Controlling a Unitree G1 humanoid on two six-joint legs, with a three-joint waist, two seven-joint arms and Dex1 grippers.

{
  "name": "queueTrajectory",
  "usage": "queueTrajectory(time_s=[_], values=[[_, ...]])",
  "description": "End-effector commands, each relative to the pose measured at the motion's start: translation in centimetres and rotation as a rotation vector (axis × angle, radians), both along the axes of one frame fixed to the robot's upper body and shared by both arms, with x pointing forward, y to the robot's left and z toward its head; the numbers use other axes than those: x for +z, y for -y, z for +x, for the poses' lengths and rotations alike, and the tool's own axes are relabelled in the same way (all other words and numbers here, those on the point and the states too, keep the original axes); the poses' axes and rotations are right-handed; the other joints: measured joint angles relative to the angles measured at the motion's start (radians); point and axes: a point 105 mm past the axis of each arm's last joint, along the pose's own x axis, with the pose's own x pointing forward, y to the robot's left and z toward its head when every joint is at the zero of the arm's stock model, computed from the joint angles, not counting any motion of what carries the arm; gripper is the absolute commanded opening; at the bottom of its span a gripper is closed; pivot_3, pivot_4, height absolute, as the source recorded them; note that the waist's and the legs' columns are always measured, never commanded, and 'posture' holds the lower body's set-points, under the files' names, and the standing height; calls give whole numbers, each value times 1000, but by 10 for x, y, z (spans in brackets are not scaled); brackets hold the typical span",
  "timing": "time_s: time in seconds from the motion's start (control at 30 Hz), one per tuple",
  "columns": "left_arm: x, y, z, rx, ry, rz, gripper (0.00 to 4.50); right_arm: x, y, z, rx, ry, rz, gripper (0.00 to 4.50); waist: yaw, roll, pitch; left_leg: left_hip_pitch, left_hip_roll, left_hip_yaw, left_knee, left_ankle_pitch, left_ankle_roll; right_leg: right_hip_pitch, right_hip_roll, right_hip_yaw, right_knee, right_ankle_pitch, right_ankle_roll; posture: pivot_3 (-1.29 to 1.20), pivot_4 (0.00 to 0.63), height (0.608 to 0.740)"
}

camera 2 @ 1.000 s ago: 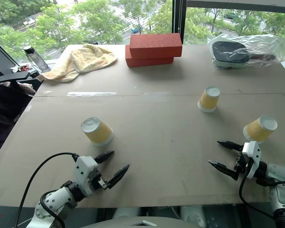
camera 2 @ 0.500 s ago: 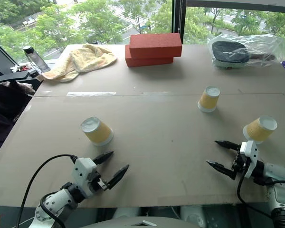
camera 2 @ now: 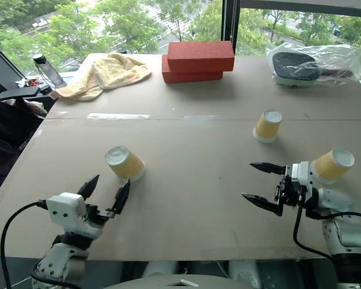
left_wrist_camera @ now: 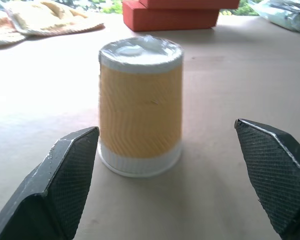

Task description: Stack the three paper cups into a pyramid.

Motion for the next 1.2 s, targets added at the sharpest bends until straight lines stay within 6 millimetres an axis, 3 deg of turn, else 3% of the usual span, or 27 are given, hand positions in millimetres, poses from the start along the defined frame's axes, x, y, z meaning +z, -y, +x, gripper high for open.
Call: queueTrajectory(time_s=[0.03,0.53,0.77,0.83,0.93,1.13,1.2], values=[[10,-5,10,18,49,56,4500,14,-8,-1,32,33,22,4474,3,0,0,-2,0,-1,2,0,0,0,1,-1,0,0,0,0,150,730],[1,2,47,-46,56,86,4500,35,-20,-3,57,81,59,4474,10,0,0,-4,1,-2,6,-1,1,-1,6,-2,3,1,1,0,150,730],[4,4,50,-62,66,85,2274,33,-20,-4,45,83,52,4500,14,0,0,-3,1,-2,6,-1,1,-2,5,-2,5,1,2,0,150,730],[3,6,51,-70,61,88,1993,33,-20,-3,42,84,49,4500,14,0,0,-3,1,-2,6,-1,1,-2,5,-2,5,1,2,0,150,730],[5,10,55,-95,60,88,1960,33,-19,-3,40,87,44,4500,15,0,0,-3,1,-2,7,-1,1,-2,5,-2,6,1,1,0,150,730],[6,65,68,-385,50,82,1960,35,-12,0,5,99,35,4500,21,0,0,-3,0,-2,7,0,1,-2,6,-2,8,1,2,0,150,730],[3,94,66,-544,36,93,1960,36,-9,2,-12,106,29,4500,18,0,0,-3,0,-1,8,0,1,-2,7,-2,9,1,2,0,150,730]])
